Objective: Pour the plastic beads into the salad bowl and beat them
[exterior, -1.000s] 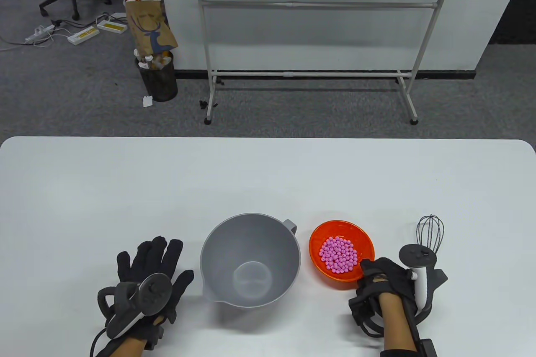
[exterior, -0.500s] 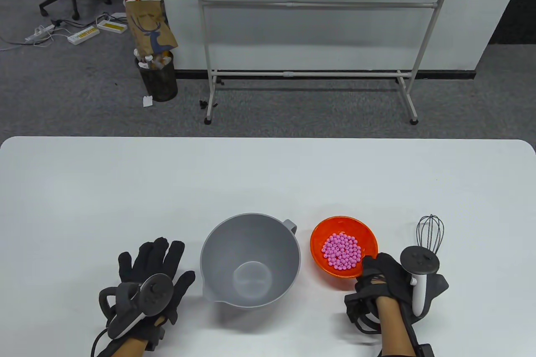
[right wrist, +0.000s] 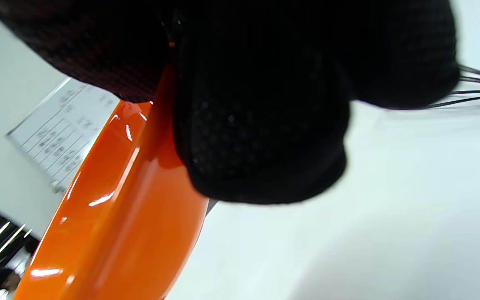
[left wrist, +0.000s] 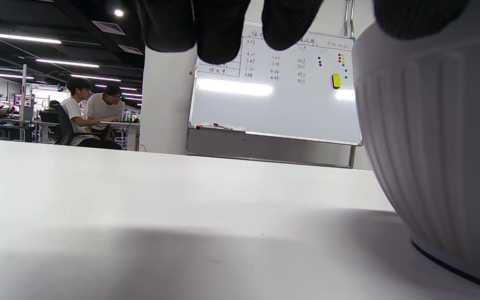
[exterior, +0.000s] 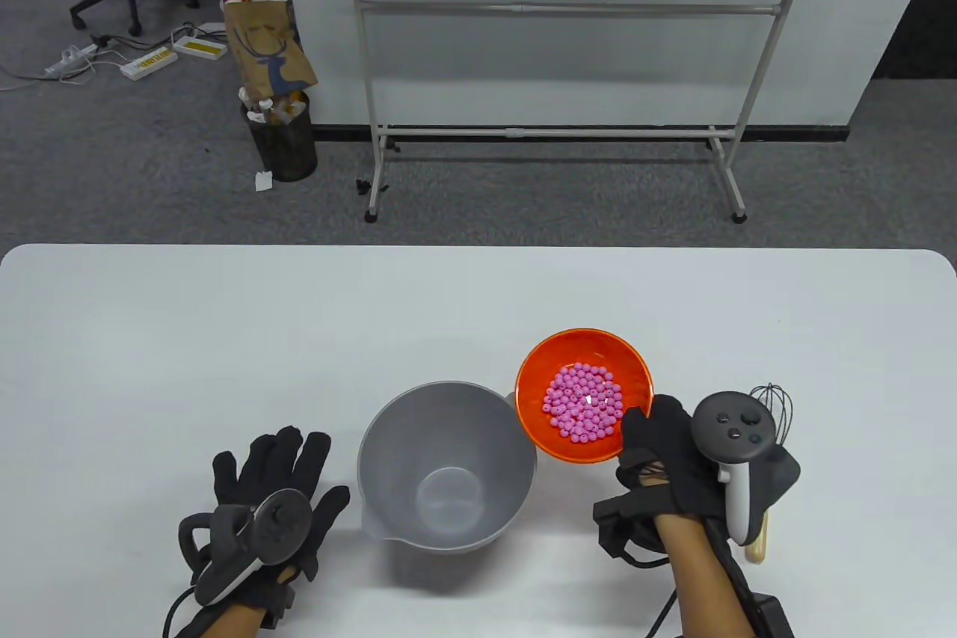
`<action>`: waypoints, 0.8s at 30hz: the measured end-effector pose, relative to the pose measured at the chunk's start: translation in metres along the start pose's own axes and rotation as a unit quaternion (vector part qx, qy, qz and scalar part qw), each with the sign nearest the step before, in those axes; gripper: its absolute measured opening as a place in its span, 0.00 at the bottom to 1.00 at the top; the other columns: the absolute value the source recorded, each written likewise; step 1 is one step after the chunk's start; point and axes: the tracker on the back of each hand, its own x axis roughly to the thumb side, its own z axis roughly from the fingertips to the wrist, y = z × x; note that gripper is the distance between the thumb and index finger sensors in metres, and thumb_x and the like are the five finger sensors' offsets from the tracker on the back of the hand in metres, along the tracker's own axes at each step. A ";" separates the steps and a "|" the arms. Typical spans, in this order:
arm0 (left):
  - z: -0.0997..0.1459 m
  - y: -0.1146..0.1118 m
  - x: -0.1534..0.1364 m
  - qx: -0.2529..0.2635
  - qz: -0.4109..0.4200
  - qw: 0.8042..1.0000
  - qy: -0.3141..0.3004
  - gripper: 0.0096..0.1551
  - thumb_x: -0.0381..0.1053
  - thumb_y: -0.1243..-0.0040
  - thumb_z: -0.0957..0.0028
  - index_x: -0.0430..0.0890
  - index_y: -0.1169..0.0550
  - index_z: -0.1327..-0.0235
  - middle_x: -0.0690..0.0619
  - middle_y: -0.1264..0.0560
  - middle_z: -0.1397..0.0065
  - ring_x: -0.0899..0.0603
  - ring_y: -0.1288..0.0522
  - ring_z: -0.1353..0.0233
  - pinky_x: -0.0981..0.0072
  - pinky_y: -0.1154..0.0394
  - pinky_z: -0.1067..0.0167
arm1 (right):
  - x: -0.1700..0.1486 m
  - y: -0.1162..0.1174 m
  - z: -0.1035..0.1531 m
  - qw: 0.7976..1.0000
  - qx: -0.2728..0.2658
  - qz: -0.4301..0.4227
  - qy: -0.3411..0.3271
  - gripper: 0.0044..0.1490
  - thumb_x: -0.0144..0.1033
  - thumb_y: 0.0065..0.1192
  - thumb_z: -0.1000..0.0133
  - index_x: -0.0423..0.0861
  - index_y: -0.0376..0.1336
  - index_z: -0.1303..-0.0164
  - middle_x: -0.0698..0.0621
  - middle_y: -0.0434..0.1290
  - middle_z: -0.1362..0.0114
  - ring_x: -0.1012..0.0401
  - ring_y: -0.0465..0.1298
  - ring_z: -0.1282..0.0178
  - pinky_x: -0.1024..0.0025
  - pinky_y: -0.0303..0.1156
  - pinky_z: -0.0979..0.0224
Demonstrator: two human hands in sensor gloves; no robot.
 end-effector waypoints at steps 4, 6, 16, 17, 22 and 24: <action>0.000 0.000 0.000 0.000 0.001 1.000 -0.001 0.44 0.75 0.51 0.49 0.60 0.39 0.20 0.46 0.38 0.12 0.33 0.38 0.15 0.23 0.52 0.28 | 0.032 0.022 0.019 0.996 0.005 0.058 -0.064 0.33 0.45 0.72 0.50 0.37 0.70 0.41 0.47 0.86 0.63 0.61 0.89 0.80 0.63 0.82 0.65; 0.000 0.000 0.000 0.000 0.001 1.000 -0.001 0.44 0.75 0.51 0.50 0.59 0.39 0.20 0.46 0.38 0.12 0.33 0.38 0.15 0.23 0.52 0.28 | 0.048 0.033 0.030 0.991 -0.003 0.093 -0.101 0.33 0.45 0.72 0.50 0.37 0.70 0.41 0.46 0.86 0.63 0.61 0.89 0.80 0.63 0.82 0.65; 0.000 0.000 0.000 -0.003 0.003 1.000 -0.006 0.44 0.75 0.51 0.49 0.59 0.39 0.20 0.46 0.38 0.12 0.33 0.38 0.15 0.23 0.52 0.28 | 0.105 0.097 0.112 0.821 -0.237 0.379 -0.355 0.31 0.45 0.74 0.51 0.41 0.72 0.42 0.48 0.86 0.61 0.59 0.89 0.79 0.62 0.81 0.62; 0.000 0.001 0.000 -0.003 0.003 1.000 -0.006 0.44 0.75 0.51 0.49 0.59 0.39 0.20 0.46 0.38 0.12 0.33 0.38 0.15 0.23 0.52 0.28 | 0.106 0.101 0.116 0.804 -0.253 0.393 -0.367 0.31 0.45 0.74 0.51 0.41 0.72 0.42 0.49 0.87 0.61 0.59 0.89 0.78 0.62 0.81 0.62; 0.000 0.001 0.000 -0.001 0.004 1.000 -0.008 0.44 0.75 0.50 0.49 0.59 0.39 0.20 0.46 0.38 0.12 0.34 0.38 0.15 0.23 0.52 0.28 | 0.107 0.114 0.127 0.750 -0.299 0.427 -0.407 0.31 0.45 0.73 0.50 0.43 0.71 0.41 0.50 0.87 0.59 0.58 0.89 0.77 0.61 0.81 0.60; 0.000 0.001 0.001 0.001 0.004 1.000 -0.008 0.44 0.75 0.51 0.49 0.59 0.39 0.20 0.46 0.38 0.12 0.34 0.38 0.15 0.23 0.52 0.28 | 0.107 0.113 0.128 0.749 -0.302 0.425 -0.410 0.31 0.45 0.74 0.51 0.43 0.71 0.41 0.50 0.87 0.59 0.58 0.89 0.77 0.61 0.81 0.60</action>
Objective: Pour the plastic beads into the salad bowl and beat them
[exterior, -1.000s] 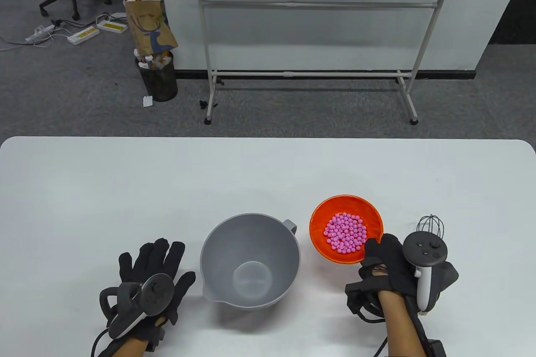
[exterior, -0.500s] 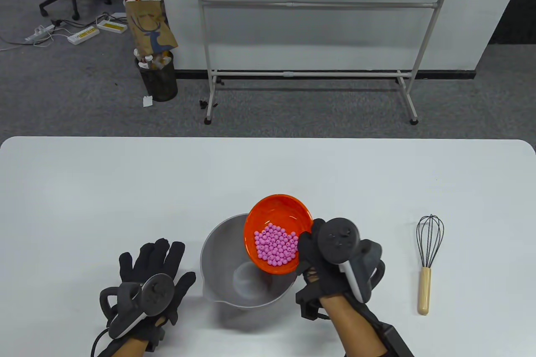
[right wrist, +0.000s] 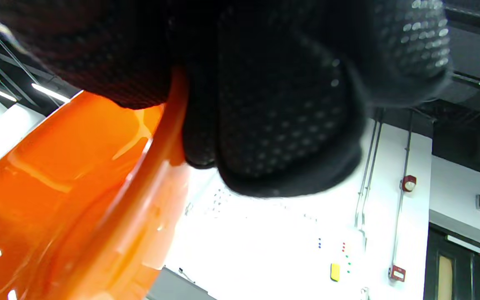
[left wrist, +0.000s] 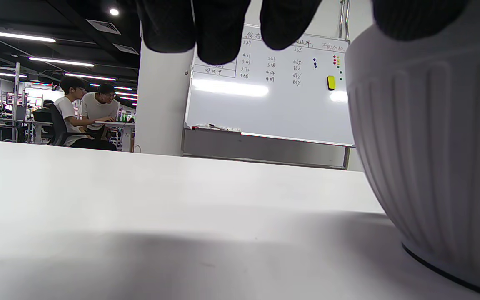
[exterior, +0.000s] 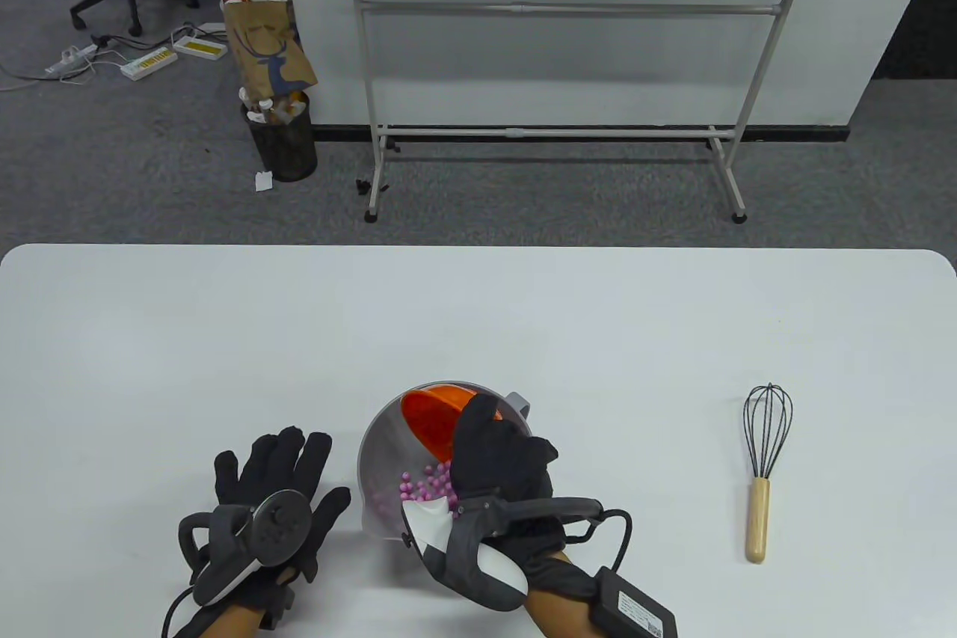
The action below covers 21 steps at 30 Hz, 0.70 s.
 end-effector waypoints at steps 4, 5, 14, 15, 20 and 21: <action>0.000 -0.001 0.000 -0.001 0.000 1.000 -0.001 0.44 0.75 0.50 0.49 0.59 0.39 0.20 0.46 0.38 0.12 0.34 0.37 0.15 0.23 0.52 0.28 | -0.007 -0.002 -0.003 1.000 0.009 -0.010 0.014 0.31 0.46 0.73 0.50 0.43 0.71 0.41 0.50 0.87 0.59 0.58 0.89 0.76 0.61 0.81 0.60; 0.000 -0.001 0.000 -0.001 -0.001 1.000 -0.001 0.44 0.75 0.50 0.49 0.59 0.39 0.20 0.46 0.38 0.12 0.34 0.37 0.15 0.24 0.51 0.28 | -0.010 -0.002 -0.004 1.000 0.014 -0.013 0.020 0.31 0.46 0.73 0.50 0.43 0.71 0.41 0.50 0.87 0.59 0.58 0.89 0.77 0.61 0.81 0.60; 0.001 -0.001 0.001 -0.002 -0.002 1.000 -0.002 0.44 0.75 0.50 0.50 0.59 0.39 0.20 0.46 0.38 0.12 0.34 0.37 0.15 0.24 0.52 0.28 | -0.087 0.031 -0.015 0.904 0.229 -0.275 0.234 0.32 0.47 0.72 0.50 0.43 0.71 0.41 0.51 0.86 0.61 0.61 0.88 0.79 0.64 0.82 0.62; 0.001 -0.001 0.001 -0.002 -0.003 1.000 -0.003 0.44 0.75 0.50 0.50 0.59 0.39 0.20 0.46 0.38 0.12 0.33 0.37 0.15 0.24 0.51 0.28 | -0.096 0.035 -0.013 0.887 0.243 -0.299 0.255 0.32 0.47 0.72 0.50 0.43 0.71 0.41 0.51 0.86 0.61 0.61 0.88 0.79 0.64 0.82 0.62; 0.001 -0.001 0.001 -0.003 -0.002 1.000 -0.003 0.44 0.75 0.50 0.49 0.59 0.39 0.20 0.46 0.38 0.12 0.34 0.37 0.15 0.24 0.51 0.28 | -0.149 0.068 0.011 0.790 0.290 -0.393 0.372 0.32 0.46 0.72 0.50 0.41 0.70 0.40 0.50 0.86 0.61 0.61 0.89 0.79 0.64 0.82 0.63; 0.001 -0.001 0.001 -0.003 -0.003 1.000 -0.003 0.44 0.75 0.50 0.50 0.59 0.39 0.20 0.46 0.38 0.12 0.34 0.37 0.15 0.24 0.51 0.28 | -0.159 0.077 0.019 0.771 0.295 -0.403 0.395 0.32 0.46 0.72 0.50 0.41 0.70 0.40 0.50 0.86 0.61 0.61 0.89 0.78 0.64 0.82 0.62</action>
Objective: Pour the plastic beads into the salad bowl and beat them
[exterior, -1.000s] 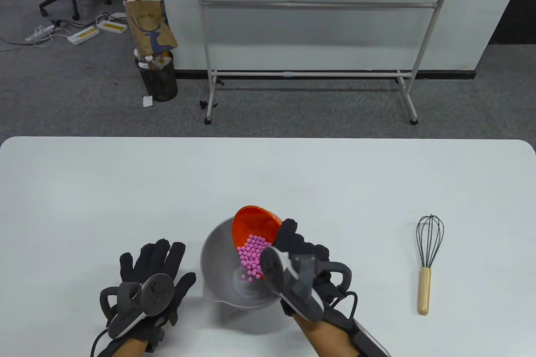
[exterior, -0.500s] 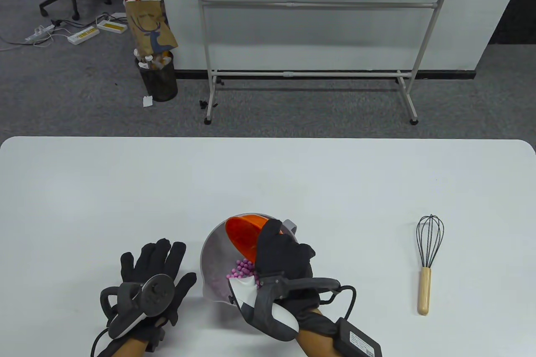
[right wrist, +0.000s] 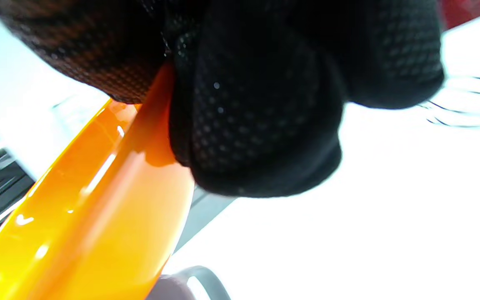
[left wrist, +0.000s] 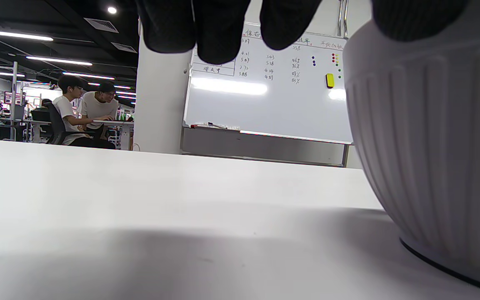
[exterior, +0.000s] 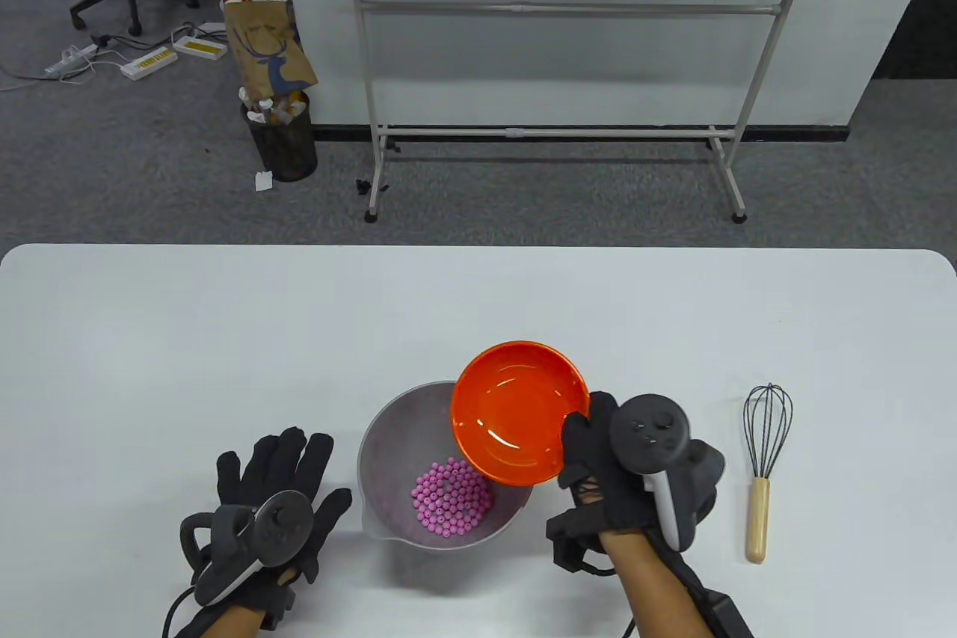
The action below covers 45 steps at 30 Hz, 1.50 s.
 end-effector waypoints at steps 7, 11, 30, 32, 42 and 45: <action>0.000 0.000 0.000 0.001 -0.001 1.000 -0.001 0.44 0.75 0.50 0.49 0.59 0.39 0.20 0.46 0.39 0.12 0.34 0.38 0.15 0.23 0.51 0.28 | -0.084 0.005 -0.022 0.990 -0.001 -0.073 0.119 0.33 0.46 0.70 0.49 0.40 0.68 0.39 0.49 0.85 0.59 0.61 0.89 0.77 0.63 0.82 0.62; 0.000 -0.001 0.000 -0.002 -0.002 1.000 0.000 0.44 0.75 0.50 0.49 0.59 0.39 0.20 0.46 0.39 0.12 0.33 0.37 0.15 0.24 0.51 0.28 | -0.113 0.019 -0.024 0.987 0.012 -0.058 0.150 0.33 0.46 0.69 0.49 0.39 0.68 0.39 0.49 0.85 0.59 0.61 0.89 0.77 0.63 0.82 0.61; 0.000 -0.002 0.000 -0.009 -0.006 1.000 0.001 0.44 0.75 0.50 0.49 0.59 0.39 0.20 0.46 0.38 0.12 0.34 0.37 0.15 0.24 0.51 0.28 | -0.152 0.060 -0.027 0.974 0.092 -0.019 0.204 0.41 0.53 0.68 0.49 0.39 0.63 0.33 0.48 0.84 0.51 0.57 0.90 0.67 0.59 0.81 0.54; 0.000 -0.001 0.000 -0.008 -0.006 1.000 0.000 0.44 0.75 0.50 0.49 0.59 0.39 0.20 0.46 0.38 0.12 0.34 0.37 0.15 0.24 0.51 0.28 | -0.151 0.056 -0.026 0.976 0.078 -0.012 0.202 0.43 0.55 0.69 0.50 0.39 0.63 0.32 0.47 0.84 0.50 0.56 0.90 0.66 0.58 0.80 0.53; 0.000 -0.002 0.003 -0.008 -0.005 1.000 -0.005 0.44 0.75 0.50 0.49 0.59 0.39 0.20 0.46 0.38 0.12 0.34 0.38 0.15 0.24 0.52 0.28 | -0.134 -0.002 -0.022 0.986 -0.042 0.101 0.125 0.44 0.53 0.73 0.50 0.42 0.62 0.29 0.44 0.82 0.45 0.51 0.88 0.60 0.52 0.77 0.48; 0.000 -0.002 0.002 -0.006 -0.007 1.000 -0.003 0.44 0.75 0.50 0.49 0.59 0.39 0.20 0.46 0.38 0.12 0.34 0.37 0.15 0.23 0.52 0.28 | -0.138 -0.012 -0.028 0.972 -0.084 0.177 0.126 0.47 0.54 0.76 0.51 0.44 0.61 0.27 0.44 0.80 0.39 0.47 0.86 0.50 0.48 0.73 0.39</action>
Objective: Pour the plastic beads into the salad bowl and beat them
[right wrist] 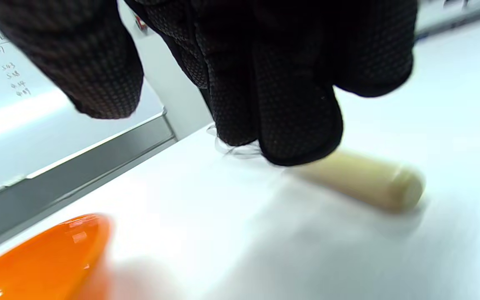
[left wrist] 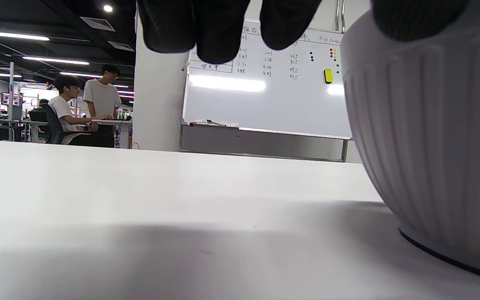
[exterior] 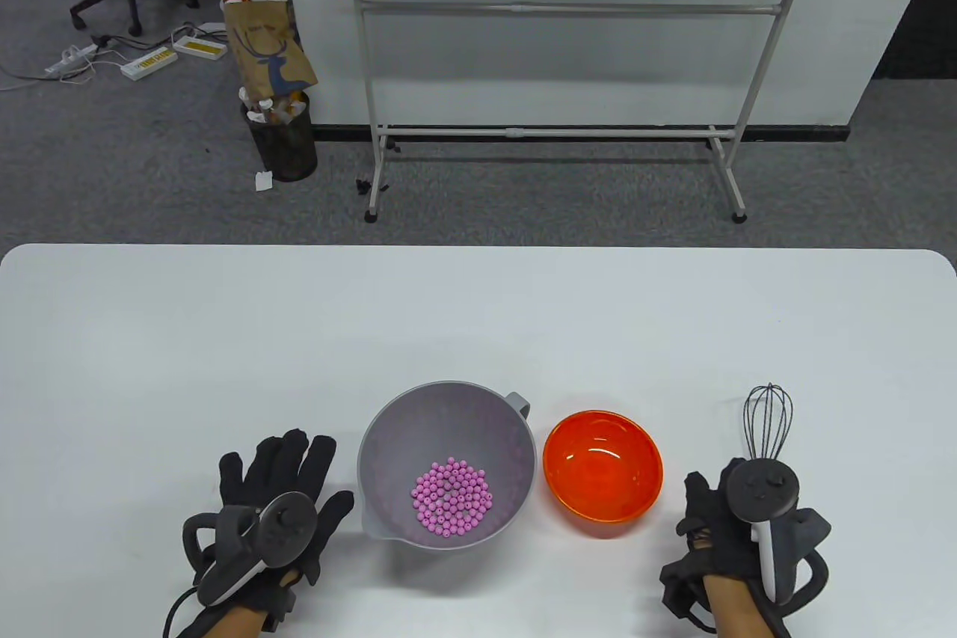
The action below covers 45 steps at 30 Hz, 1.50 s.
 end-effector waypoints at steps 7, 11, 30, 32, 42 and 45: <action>-0.001 -0.003 -0.001 -0.006 -0.006 1.000 0.003 0.44 0.75 0.50 0.49 0.59 0.39 0.20 0.46 0.38 0.12 0.34 0.37 0.15 0.23 0.52 0.28 | -0.022 0.024 -0.023 0.985 0.012 0.155 0.076 0.49 0.57 0.77 0.52 0.51 0.60 0.23 0.45 0.61 0.18 0.45 0.71 0.23 0.43 0.60 0.23; -0.001 -0.003 -0.002 -0.010 -0.009 1.000 0.004 0.44 0.75 0.50 0.49 0.59 0.39 0.20 0.46 0.38 0.12 0.33 0.37 0.15 0.23 0.52 0.28 | -0.038 0.045 -0.034 0.974 0.073 0.180 0.115 0.47 0.56 0.76 0.52 0.48 0.62 0.25 0.46 0.64 0.21 0.47 0.74 0.28 0.46 0.64 0.26; -0.001 0.000 -0.007 -0.008 0.010 1.000 0.018 0.44 0.75 0.51 0.49 0.59 0.39 0.20 0.46 0.38 0.12 0.33 0.37 0.16 0.23 0.52 0.28 | -0.032 -0.007 -0.006 0.992 -0.095 -0.086 0.020 0.36 0.51 0.76 0.53 0.51 0.70 0.34 0.50 0.79 0.42 0.56 0.84 0.58 0.57 0.76 0.45; -0.002 0.005 -0.010 -0.005 0.029 0.999 0.024 0.44 0.75 0.51 0.49 0.59 0.39 0.20 0.45 0.38 0.12 0.33 0.37 0.16 0.23 0.51 0.28 | -0.025 -0.020 0.006 0.982 -0.115 -0.148 -0.034 0.34 0.52 0.78 0.54 0.53 0.73 0.37 0.50 0.80 0.45 0.57 0.84 0.61 0.58 0.77 0.47; -0.016 0.041 -0.008 -0.038 0.219 0.974 0.053 0.49 0.76 0.50 0.49 0.51 0.38 0.19 0.39 0.29 0.19 0.33 0.25 0.28 0.23 0.46 0.30 | 0.045 -0.076 0.071 0.914 -0.095 -0.302 -0.255 0.33 0.60 0.79 0.56 0.51 0.78 0.47 0.52 0.84 0.56 0.60 0.85 0.71 0.61 0.79 0.56; -0.030 0.041 0.000 -0.098 0.243 0.964 0.052 0.52 0.78 0.50 0.49 0.47 0.38 0.20 0.40 0.22 0.27 0.38 0.19 0.38 0.28 0.39 0.31 | 0.079 -0.080 0.093 0.901 -0.058 -0.291 -0.317 0.32 0.61 0.80 0.56 0.51 0.79 0.49 0.52 0.85 0.58 0.61 0.84 0.73 0.61 0.79 0.57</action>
